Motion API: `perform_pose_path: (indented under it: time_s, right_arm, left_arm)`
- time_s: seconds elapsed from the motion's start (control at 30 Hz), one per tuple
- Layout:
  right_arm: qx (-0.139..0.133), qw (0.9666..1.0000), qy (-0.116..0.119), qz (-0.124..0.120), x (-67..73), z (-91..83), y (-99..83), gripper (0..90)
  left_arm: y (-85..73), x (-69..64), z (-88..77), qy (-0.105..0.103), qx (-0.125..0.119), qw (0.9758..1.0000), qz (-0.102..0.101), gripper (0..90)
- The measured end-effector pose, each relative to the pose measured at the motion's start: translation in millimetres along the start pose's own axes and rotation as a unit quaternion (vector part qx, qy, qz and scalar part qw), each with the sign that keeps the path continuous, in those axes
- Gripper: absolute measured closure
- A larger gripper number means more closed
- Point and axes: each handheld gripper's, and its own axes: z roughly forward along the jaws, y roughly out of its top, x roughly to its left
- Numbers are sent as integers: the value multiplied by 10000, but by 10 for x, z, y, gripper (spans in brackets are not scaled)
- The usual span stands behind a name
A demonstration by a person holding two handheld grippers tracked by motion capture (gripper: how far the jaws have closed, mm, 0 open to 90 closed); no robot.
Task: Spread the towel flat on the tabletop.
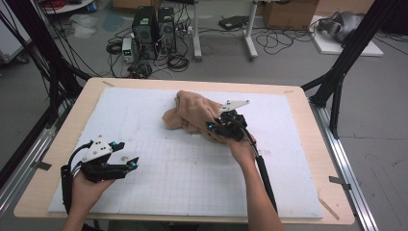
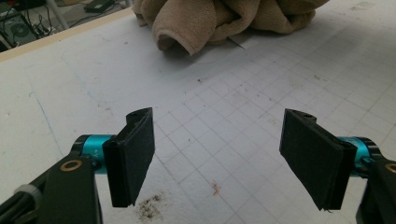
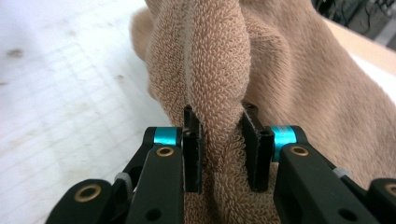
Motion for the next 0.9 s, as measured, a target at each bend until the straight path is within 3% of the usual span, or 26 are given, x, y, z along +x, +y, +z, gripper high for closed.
perform_pose_path:
  time_s: [0.07, 0.23, 0.63, 0.9]
  right_arm:
    - [-76, 9999, 27, -141, 53, -66, 13, 732]
    - [-213, 9981, 404, -408, 234, -225, -7, 735]
    - [-334, 9878, 1266, -848, 981, -678, -328, 741]
    - [-74, 9811, 1614, -1061, 1417, -839, -587, 730]
  left_arm:
    - [3, -1, -4, 14, -13, 10000, 17, 270]
    - [23, -19, -15, 0, -38, 10000, 44, 273]
    - [116, -97, -8, -49, -96, 9998, 148, 276]
    - [215, -193, 27, -172, -171, 9994, 243, 279]
